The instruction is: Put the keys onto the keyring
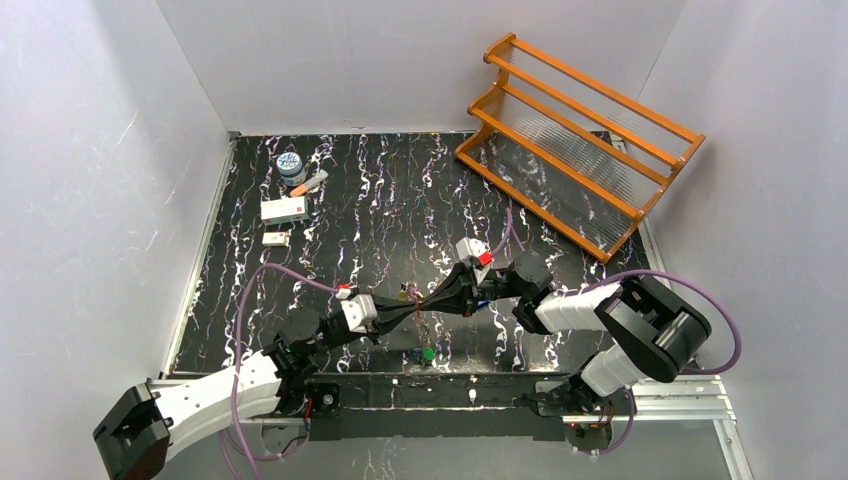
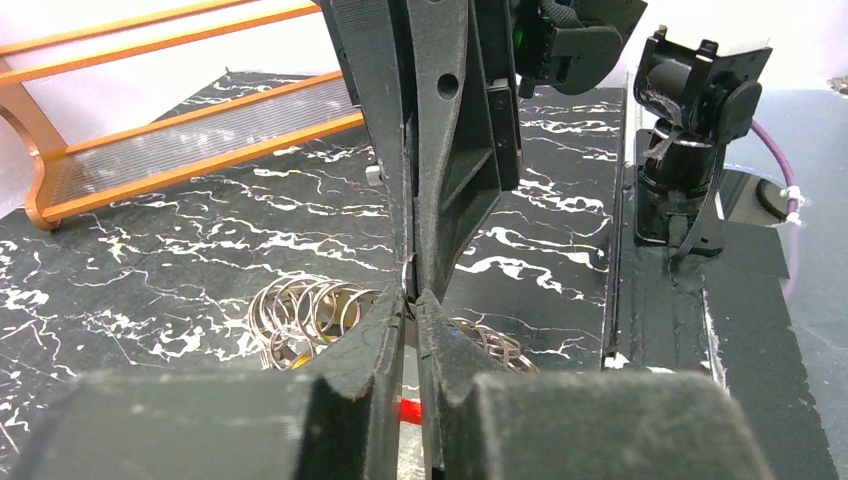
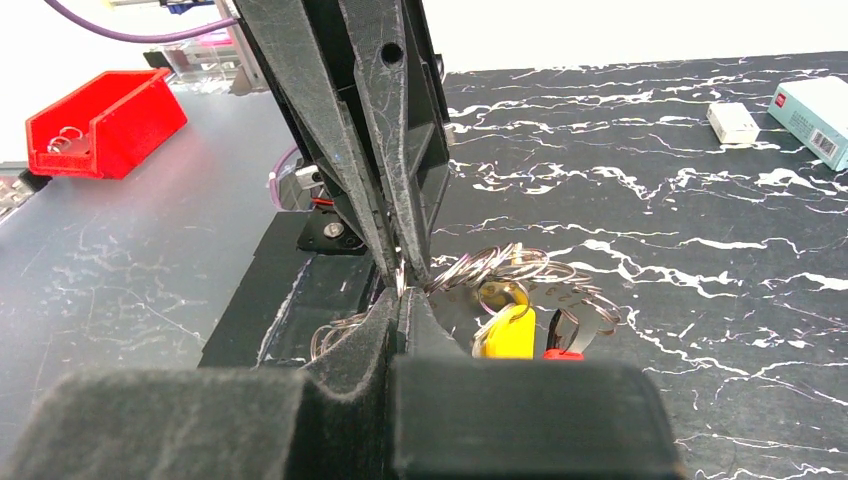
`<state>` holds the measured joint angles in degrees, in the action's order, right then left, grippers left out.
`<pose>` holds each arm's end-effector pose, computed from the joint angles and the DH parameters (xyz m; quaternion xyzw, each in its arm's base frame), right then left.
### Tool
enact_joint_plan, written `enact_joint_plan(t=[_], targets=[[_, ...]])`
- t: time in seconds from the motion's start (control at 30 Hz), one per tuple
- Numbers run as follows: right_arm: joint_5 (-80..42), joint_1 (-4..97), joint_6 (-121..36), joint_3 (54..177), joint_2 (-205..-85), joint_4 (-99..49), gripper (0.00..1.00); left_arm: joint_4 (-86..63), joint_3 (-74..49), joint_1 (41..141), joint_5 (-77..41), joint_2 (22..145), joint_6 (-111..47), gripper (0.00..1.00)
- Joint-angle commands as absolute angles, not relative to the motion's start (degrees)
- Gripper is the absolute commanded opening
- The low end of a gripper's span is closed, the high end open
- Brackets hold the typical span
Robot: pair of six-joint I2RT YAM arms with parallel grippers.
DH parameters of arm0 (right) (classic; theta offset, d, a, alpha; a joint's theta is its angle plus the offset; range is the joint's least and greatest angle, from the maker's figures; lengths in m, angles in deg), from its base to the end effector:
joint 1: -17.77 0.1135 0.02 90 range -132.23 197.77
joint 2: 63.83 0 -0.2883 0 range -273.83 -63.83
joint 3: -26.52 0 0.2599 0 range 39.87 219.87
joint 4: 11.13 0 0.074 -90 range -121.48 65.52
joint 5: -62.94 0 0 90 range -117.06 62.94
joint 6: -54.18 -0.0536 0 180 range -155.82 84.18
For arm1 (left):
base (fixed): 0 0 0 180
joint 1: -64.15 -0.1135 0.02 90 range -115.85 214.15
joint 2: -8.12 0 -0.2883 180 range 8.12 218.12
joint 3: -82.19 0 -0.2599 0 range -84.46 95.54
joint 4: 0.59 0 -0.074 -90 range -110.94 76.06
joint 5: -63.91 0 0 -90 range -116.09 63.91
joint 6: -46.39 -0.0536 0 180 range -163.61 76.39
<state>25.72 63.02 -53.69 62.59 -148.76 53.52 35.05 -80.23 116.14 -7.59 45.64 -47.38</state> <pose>0.1583 0.2203 0.2339 -0.4723 0.4412 0.6024 0.4684 0.0826 -0.1333 0.2342 0.3920 0.4670 -0.4100 0.6784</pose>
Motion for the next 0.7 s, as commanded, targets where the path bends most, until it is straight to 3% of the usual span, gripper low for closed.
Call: enact_joint_plan(t=[0.0,0.17,0.43,0.53,0.67], targets=[[27.06,63.12,-54.28,65.44,-149.08,59.28,0.01,36.66,-78.16,116.44,-7.7,45.87,-47.56,0.02],[26.63,63.12,-53.91,64.92,-148.98,59.24,0.02,36.69,-78.76,116.43,-8.79,45.17,-48.12,0.0],[22.72,62.55,-48.33,62.08,-141.99,50.0,0.82,36.14,-80.06,116.38,-10.22,42.46,-52.23,0.0],[21.9,62.12,-44.57,62.39,-137.29,42.46,0.98,35.32,-79.94,116.37,-10.29,42.09,-54.86,0.0],[17.47,61.77,-41.0,63.56,-131.47,32.75,0.99,33.06,-78.78,116.36,-9.35,41.97,-59.43,0.0]])
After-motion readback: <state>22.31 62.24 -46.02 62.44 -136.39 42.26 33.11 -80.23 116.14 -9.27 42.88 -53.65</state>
